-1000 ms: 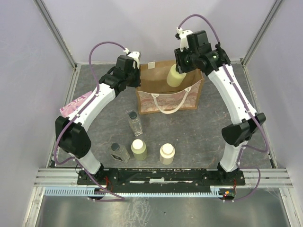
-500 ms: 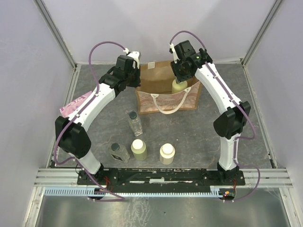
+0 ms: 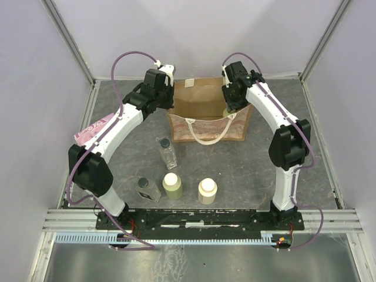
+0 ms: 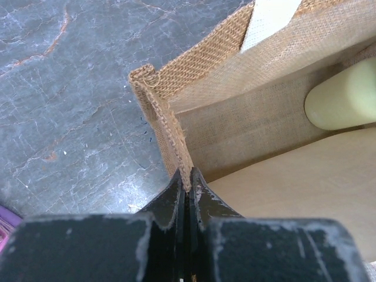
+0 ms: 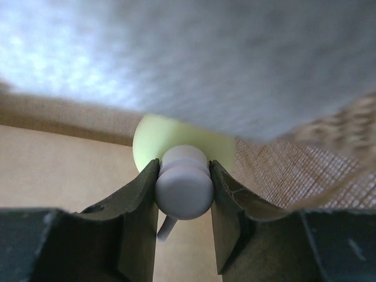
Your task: Place the personal care products into the canvas bag
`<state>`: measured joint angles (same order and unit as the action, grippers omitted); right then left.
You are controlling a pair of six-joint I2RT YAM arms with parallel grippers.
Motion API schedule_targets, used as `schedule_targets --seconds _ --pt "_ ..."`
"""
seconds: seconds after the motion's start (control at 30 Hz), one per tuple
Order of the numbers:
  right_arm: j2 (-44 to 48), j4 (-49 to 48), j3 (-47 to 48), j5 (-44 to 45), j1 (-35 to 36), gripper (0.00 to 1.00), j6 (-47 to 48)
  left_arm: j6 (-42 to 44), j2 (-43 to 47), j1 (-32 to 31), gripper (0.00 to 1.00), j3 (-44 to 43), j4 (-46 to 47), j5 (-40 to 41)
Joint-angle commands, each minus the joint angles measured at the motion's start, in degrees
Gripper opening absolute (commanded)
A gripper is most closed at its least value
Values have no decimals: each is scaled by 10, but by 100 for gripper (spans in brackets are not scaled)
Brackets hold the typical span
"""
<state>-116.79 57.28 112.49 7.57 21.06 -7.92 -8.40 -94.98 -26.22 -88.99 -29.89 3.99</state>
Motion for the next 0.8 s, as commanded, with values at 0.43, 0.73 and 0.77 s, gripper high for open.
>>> schedule_targets --seconds 0.43,0.73,0.77 --pt "70 -37 -42 13 -22 56 -15 30 4 3 3 -16 12 -10" --pt "98 76 108 -6 -20 74 -18 42 -11 4 3 -26 14 -16" --pt "109 79 112 -9 -19 74 -17 43 -14 5 3 -26 16 -17"
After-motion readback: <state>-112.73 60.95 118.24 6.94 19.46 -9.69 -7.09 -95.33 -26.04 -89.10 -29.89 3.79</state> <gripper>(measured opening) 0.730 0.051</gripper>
